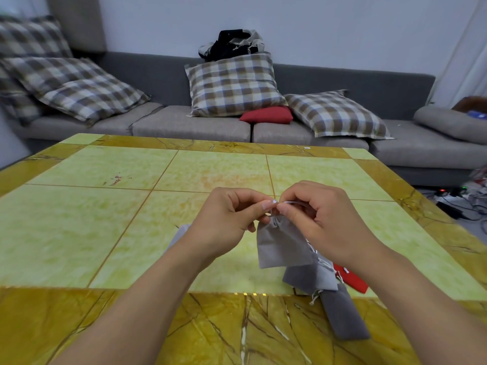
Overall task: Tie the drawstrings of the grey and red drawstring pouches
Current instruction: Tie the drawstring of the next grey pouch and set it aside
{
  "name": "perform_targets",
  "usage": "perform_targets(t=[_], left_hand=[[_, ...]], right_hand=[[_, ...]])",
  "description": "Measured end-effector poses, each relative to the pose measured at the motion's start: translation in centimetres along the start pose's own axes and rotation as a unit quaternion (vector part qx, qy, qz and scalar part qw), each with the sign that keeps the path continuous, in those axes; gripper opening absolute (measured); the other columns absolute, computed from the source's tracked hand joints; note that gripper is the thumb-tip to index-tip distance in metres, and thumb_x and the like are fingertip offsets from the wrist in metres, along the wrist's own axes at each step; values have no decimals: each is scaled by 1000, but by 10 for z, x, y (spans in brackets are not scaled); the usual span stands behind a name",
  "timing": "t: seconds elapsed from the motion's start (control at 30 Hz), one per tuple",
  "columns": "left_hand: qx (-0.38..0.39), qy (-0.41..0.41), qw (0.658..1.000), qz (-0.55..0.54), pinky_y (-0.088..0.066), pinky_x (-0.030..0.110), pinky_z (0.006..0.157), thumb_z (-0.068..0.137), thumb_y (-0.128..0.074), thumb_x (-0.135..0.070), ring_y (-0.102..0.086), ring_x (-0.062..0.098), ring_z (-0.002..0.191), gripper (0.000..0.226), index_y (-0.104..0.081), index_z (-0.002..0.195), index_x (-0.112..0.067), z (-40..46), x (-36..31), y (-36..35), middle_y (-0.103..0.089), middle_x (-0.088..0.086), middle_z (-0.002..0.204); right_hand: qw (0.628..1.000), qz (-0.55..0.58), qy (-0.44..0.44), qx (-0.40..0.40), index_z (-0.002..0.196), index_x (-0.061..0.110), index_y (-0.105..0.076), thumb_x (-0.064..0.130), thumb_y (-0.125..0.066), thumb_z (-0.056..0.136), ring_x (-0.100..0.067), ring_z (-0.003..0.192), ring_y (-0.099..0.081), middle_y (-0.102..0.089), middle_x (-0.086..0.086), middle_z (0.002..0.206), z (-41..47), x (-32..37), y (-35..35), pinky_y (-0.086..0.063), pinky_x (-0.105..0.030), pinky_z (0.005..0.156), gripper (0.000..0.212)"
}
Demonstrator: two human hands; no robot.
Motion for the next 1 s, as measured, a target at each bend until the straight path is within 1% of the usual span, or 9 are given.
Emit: perform_targets(t=[0.2, 0.33, 0.47, 0.6, 0.67, 0.73, 0.83, 0.93, 1.0], left_hand=[[25, 46, 998, -33, -45, 18, 53, 85, -70, -9, -58, 5, 57, 13, -77, 92, 0, -1, 5, 2, -71, 7, 69], [72, 67, 995, -1, -43, 16, 53, 85, -70, -7, -56, 6, 55, 11, -77, 91, 0, -2, 5, 0, -70, 10, 69], [101, 77, 992, 28, -45, 15, 53, 85, -71, -6, -59, 3, 53, 8, -77, 87, 0, -5, 6, -2, -70, 4, 65], [94, 92, 991, -4, -46, 17, 53, 83, -72, -5, -60, 6, 54, 5, -75, 84, -1, -5, 8, -3, -70, 7, 65], [102, 105, 989, -24, -48, 18, 55, 83, -72, -5, -63, 10, 59, 7, -74, 87, 0, -7, 10, -4, -71, 12, 70], [109, 117, 986, -39, -51, 19, 59, 84, -70, -4, -66, 13, 66, 9, -74, 92, 0, -8, 12, -4, -72, 16, 77], [90, 123, 987, -58, -56, 22, 64, 83, -70, -3, -68, 15, 71, 12, -74, 95, 0, -6, 14, 0, -74, 16, 81], [42, 119, 990, -65, -56, 21, 62, 81, -73, -2, -67, 16, 67, 12, -76, 93, 0, -3, 14, 8, -75, 15, 79], [20, 112, 992, -57, -56, 21, 61, 80, -74, 0, -67, 16, 65, 12, -76, 91, 0, -1, 15, 11, -74, 16, 78]], right_hand=[[999, -16, 33, -2, 84, 15, -70, 11, -79, 81, -1, 60, -44, -51, 2, 64, 2, 10, 2, -32, -9, 59, 10], [999, 15, 36, 23, 86, 17, -73, 10, -81, 79, -2, 61, -46, -60, 3, 70, 2, 12, -3, -33, -6, 61, 13], [996, 36, 22, 80, 82, 18, -72, 9, -79, 80, -9, 67, -55, -65, 7, 76, 1, 8, -15, -37, -10, 62, 11], [990, 81, -15, 114, 82, 15, -64, 10, -71, 88, -14, 52, -40, -53, -4, 60, -2, 2, -22, -31, -15, 53, 11], [987, 96, -31, 129, 82, 16, -59, 11, -68, 91, -10, 51, -35, -45, -2, 54, -4, 0, -24, -28, -14, 52, 14], [981, 128, -49, 136, 83, 16, -59, 12, -67, 92, -10, 51, -37, -50, -2, 56, -4, -2, -26, -31, -19, 51, 13], [973, 175, -88, 121, 88, 17, -66, 16, -69, 91, -23, 56, -46, -59, -6, 63, -2, -12, -21, -38, -30, 54, 5], [981, 124, -92, 118, 83, 16, -73, 18, -72, 89, -5, 57, -50, -60, 9, 62, -1, -21, -14, -40, -18, 57, 5], [988, 69, -69, 120, 79, 15, -74, 19, -73, 87, -4, 62, -56, -64, 11, 65, -1, -17, -12, -40, -13, 58, 9]])
Point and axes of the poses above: each hand's wrist, its own z-axis towards the middle knuckle, its own y-axis out of the back of the hand, x = y × z, the point moved 10 cm from there along z, towards the middle knuckle
